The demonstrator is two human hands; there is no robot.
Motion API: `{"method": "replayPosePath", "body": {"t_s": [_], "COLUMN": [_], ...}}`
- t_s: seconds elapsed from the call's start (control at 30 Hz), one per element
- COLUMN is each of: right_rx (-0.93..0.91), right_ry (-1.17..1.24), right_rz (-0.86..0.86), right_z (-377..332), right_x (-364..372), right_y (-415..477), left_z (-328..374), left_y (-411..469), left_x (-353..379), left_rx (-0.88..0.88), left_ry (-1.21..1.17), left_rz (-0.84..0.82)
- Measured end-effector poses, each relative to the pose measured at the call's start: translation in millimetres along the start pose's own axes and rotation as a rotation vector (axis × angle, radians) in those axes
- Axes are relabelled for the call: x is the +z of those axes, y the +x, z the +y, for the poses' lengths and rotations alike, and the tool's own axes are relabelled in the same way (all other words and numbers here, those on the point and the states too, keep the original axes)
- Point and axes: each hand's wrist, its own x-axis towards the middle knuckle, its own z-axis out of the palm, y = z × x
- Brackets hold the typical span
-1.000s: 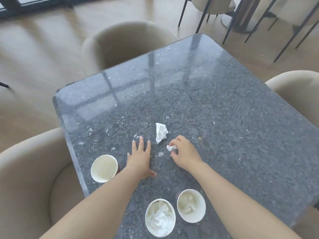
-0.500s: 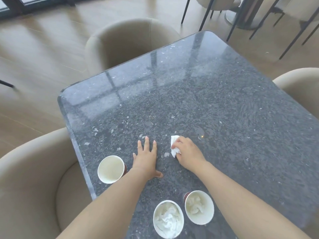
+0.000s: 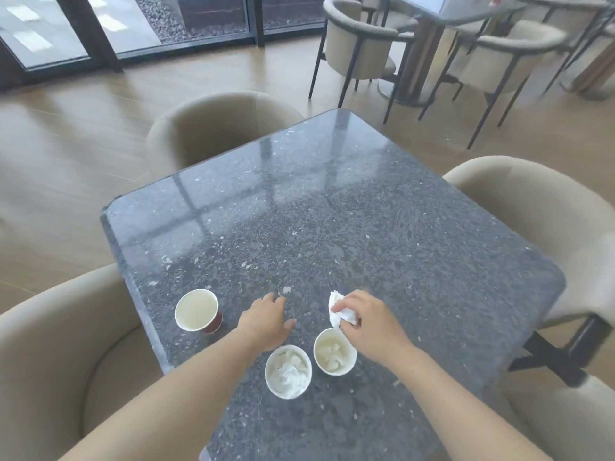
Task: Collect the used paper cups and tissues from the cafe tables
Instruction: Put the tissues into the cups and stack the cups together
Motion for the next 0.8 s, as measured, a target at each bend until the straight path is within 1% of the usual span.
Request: {"method": "replayPosePath", "body": {"t_s": [0.07, 0.13, 0.2, 0.23, 0.37, 0.47, 0.67, 0.8], "right_rx": [-0.015, -0.03, -0.032, -0.024, -0.005, -0.014, -0.049, -0.04], "right_ry": [0.0, -0.05, -0.119, -0.128, -0.059, -0.026, -0.083, -0.168], "right_rz": [-0.011, -0.098, -0.181, -0.192, -0.102, -0.071, -0.049, -0.114], "right_z": [-5.3, -6.3, -4.5, -3.2, -0.4, 0.7, 6.8, 11.4], "right_x": [-1.6, 2.1, 8.5, 11.5, 19.2, 21.8, 24.1, 27.6], "right_y": [-19.7, -36.0, -44.9, -46.9, -48.0, -46.1, -49.2, -53.3], "left_z": [12.3, 21.6, 26.8, 27.8, 28.7, 29.0, 23.4, 17.0], "left_y": [-13.1, -27.8, -42.8, -49.9, -71.0, -81.5, -92.1, -93.5], "left_x": [-1.5, 1.0, 5.9, 8.9, 20.0, 25.9, 37.4, 45.7], "left_rx": [0.043, 0.095, 0.138, 0.149, 0.128, 0.105, 0.119, 0.122], "left_ry": [-0.064, -0.104, -0.089, -0.066, 0.014, 0.008, -0.021, -0.075], "left_rz": [0.016, 0.042, 0.064, 0.068, 0.072, 0.087, 0.109, 0.099]}}
